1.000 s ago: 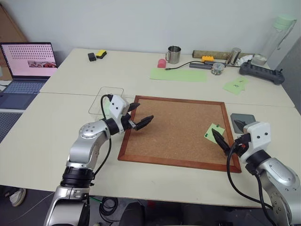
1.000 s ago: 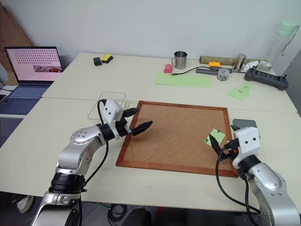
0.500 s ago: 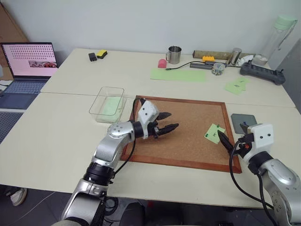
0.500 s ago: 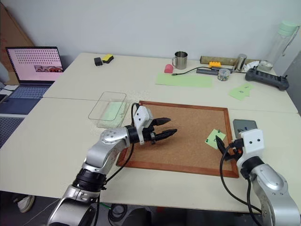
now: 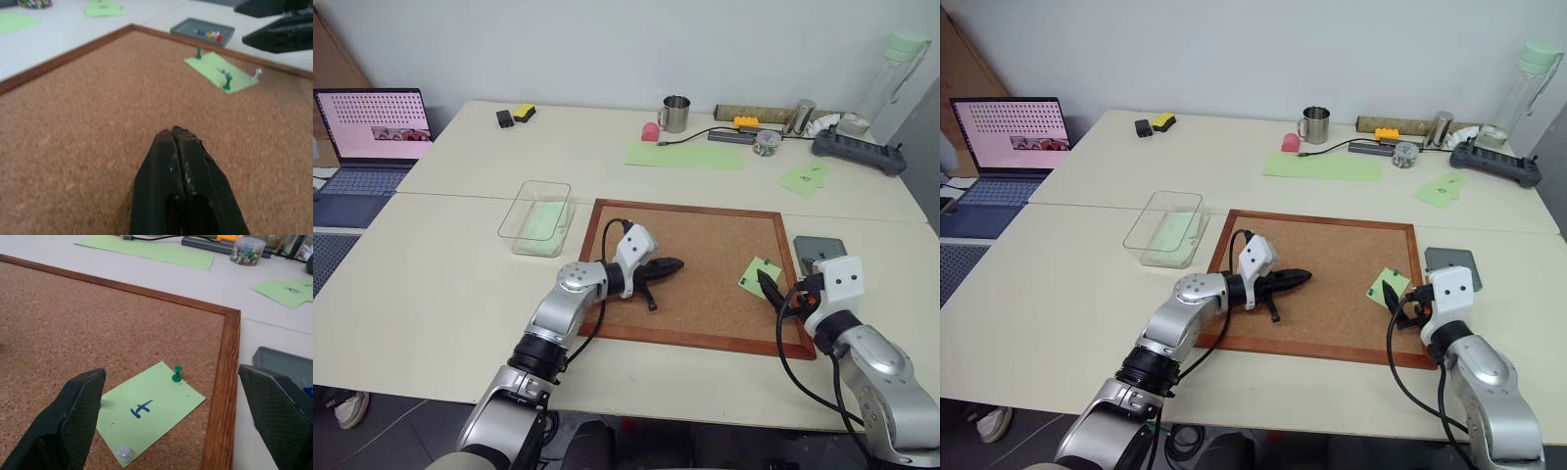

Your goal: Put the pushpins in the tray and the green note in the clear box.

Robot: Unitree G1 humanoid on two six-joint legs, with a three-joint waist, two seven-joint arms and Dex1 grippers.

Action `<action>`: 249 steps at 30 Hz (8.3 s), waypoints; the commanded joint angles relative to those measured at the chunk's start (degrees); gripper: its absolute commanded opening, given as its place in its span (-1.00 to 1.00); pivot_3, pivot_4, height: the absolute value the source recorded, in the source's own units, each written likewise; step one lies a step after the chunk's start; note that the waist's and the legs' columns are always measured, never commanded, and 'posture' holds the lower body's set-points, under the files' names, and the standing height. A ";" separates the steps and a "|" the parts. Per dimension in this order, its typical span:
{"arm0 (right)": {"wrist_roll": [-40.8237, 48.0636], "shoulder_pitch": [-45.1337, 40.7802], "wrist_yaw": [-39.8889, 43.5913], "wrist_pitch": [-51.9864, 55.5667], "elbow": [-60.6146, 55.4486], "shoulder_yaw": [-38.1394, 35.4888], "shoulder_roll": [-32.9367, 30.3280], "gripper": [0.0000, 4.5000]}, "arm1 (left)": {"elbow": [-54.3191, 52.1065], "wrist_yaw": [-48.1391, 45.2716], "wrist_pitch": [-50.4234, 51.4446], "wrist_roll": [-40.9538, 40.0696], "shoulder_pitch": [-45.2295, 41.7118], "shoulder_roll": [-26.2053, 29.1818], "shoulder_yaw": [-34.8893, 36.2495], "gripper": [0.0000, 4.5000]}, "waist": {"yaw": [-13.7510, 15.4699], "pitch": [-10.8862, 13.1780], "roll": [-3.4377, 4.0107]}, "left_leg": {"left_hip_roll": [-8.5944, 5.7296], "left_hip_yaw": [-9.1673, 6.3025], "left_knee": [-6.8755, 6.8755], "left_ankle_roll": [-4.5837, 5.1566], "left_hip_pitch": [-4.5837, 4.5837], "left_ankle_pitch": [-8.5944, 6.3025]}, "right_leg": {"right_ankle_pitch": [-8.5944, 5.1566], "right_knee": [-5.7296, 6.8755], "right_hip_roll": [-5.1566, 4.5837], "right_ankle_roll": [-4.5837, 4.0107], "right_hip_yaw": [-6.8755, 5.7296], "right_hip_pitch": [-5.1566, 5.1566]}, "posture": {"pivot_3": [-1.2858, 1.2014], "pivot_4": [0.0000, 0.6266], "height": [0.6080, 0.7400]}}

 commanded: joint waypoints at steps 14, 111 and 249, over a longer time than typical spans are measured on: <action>-0.42 -9.05 -2.87 -1.14 11.79 -0.70 3.25 1.00 | 6.13 -2.07 -4.48 6.04 -2.10 -0.57 -3.16 -0.99 | 0.35 -0.11 0.16 | -0.03 -0.02 0.02 0.01 0.09 0.00 | 0.00 0.02 -0.02 0.00 -0.03 0.11 | 0.03 -0.52 1.00; 13.54 -3.51 12.52 2.19 3.59 -7.38 -9.65 0.65 | -0.88 -7.78 -1.33 6.01 0.81 2.48 -4.96 -1.00 | 0.19 -0.15 0.24 | -0.03 0.02 0.01 0.03 0.08 0.00 | 0.00 -0.03 -0.04 0.00 0.02 0.13 | 0.03 -0.52 1.00; 7.07 -20.07 -3.37 -2.59 29.25 -13.08 -5.34 -0.80 | -1.56 -8.79 -1.22 6.34 0.65 3.12 -5.55 -1.00 | 0.13 -0.16 0.27 | -0.05 0.01 -0.01 0.03 0.16 0.01 | 0.00 -0.03 -0.04 0.00 0.03 0.19 | 0.03 -0.52 1.00</action>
